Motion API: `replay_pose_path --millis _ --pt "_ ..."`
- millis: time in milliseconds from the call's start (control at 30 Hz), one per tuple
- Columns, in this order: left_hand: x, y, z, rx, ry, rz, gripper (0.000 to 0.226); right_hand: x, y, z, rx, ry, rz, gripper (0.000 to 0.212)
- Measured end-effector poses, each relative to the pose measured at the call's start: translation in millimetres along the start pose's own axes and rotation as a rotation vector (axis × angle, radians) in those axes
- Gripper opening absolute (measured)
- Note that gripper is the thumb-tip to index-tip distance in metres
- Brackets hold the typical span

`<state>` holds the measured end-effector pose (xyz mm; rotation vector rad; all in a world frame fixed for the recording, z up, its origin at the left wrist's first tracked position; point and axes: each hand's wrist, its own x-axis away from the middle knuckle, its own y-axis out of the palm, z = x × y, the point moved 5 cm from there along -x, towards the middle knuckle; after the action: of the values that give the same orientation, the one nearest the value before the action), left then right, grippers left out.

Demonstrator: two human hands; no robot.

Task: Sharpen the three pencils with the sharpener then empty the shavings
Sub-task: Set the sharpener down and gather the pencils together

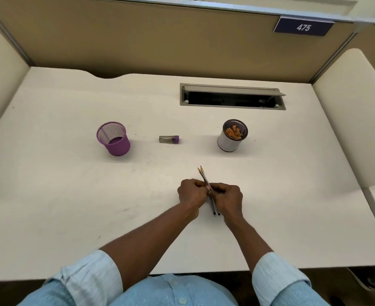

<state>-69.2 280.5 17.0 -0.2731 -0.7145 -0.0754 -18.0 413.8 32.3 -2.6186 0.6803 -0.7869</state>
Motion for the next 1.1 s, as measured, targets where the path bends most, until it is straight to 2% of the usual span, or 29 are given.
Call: replay_pose_path --millis 367,633,900,1100 --pt "6.5 -80.0 42.4 -0.065 0.424 0.201 0.011 4.5 50.9 -64.6 -0.121 -0.262 -0.053 0.022" --pt "17.2 -177.7 90.1 -0.111 0.755 0.435 0.012 10.2 113.5 -161.8 -0.038 -0.612 -0.176 0.023" --pt "2.1 -283.7 134.1 -0.177 0.803 0.655 0.011 13.7 191.3 -265.7 0.072 -0.851 -0.321 0.016" --pt "-23.3 -316.7 150.8 -0.199 0.777 0.683 0.010 -4.9 234.1 -296.4 0.180 -0.901 -0.330 0.016"
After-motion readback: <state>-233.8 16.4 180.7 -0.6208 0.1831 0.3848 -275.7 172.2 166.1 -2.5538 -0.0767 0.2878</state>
